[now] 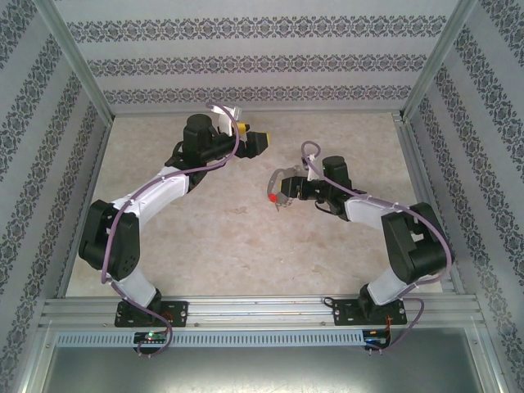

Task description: Put the keys on the keyring

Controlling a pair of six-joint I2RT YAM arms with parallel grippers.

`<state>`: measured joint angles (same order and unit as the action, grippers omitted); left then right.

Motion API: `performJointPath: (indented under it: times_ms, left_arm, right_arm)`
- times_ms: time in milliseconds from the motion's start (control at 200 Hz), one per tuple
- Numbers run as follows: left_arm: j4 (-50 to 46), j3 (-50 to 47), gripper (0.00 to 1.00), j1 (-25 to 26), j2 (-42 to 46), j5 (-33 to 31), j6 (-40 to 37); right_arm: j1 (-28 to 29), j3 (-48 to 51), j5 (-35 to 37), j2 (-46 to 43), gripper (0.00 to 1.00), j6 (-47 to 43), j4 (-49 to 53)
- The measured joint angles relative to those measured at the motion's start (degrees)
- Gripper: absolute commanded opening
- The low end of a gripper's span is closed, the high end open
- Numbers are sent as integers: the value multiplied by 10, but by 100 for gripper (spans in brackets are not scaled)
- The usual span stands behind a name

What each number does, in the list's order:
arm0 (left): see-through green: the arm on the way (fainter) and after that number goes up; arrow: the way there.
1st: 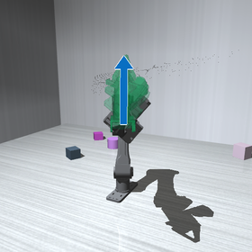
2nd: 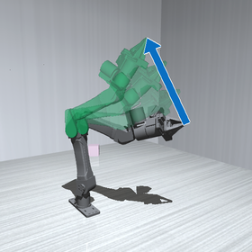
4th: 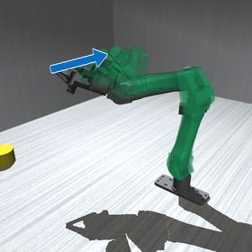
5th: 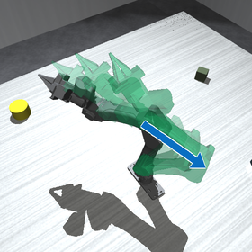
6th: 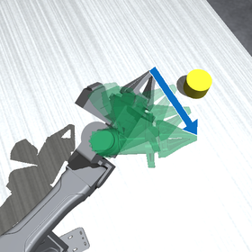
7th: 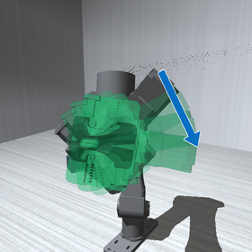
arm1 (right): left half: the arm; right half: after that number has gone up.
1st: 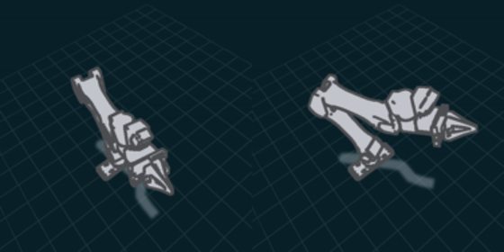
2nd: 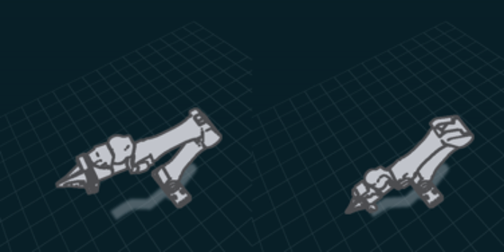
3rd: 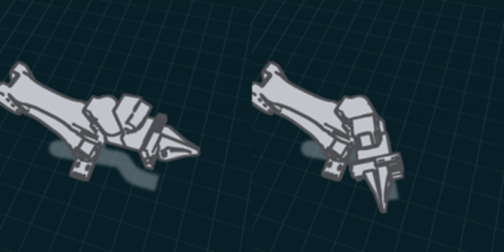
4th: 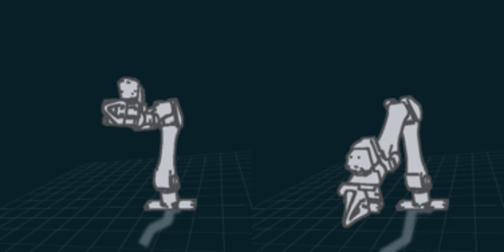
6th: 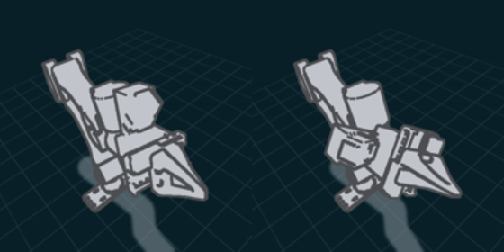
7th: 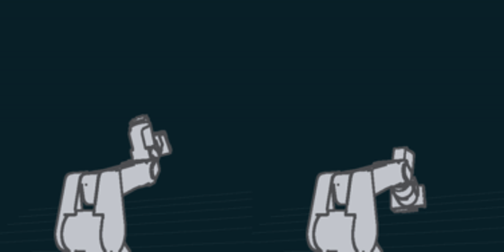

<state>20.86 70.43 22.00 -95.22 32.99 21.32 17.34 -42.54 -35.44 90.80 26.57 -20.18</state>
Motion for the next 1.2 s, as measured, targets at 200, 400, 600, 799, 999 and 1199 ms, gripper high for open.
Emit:
performJointPath:
  times_ms: [200,400,600,799,999,1199]
  left_arm:
    - [0,0,100,0,0,0,0]
    - [-3,0,100,0,0,0,0]
    - [-3,-16,100,0,8,-17,-3]
    - [-4,-73,100,0,50,-85,-33]
    - [21,-142,100,0,110,-190,-87]
    - [157,-279,100,0,148,-288,-131]
  right_arm:
    - [0,27,1,-11,56,5,3]
    - [0,37,10,-12,57,7,4]
    - [-26,40,32,-52,63,9,19]
    - [-84,40,87,-152,87,16,36]
    - [-117,40,222,-236,98,1,54]
    - [-127,35,341,-246,98,-17,63]
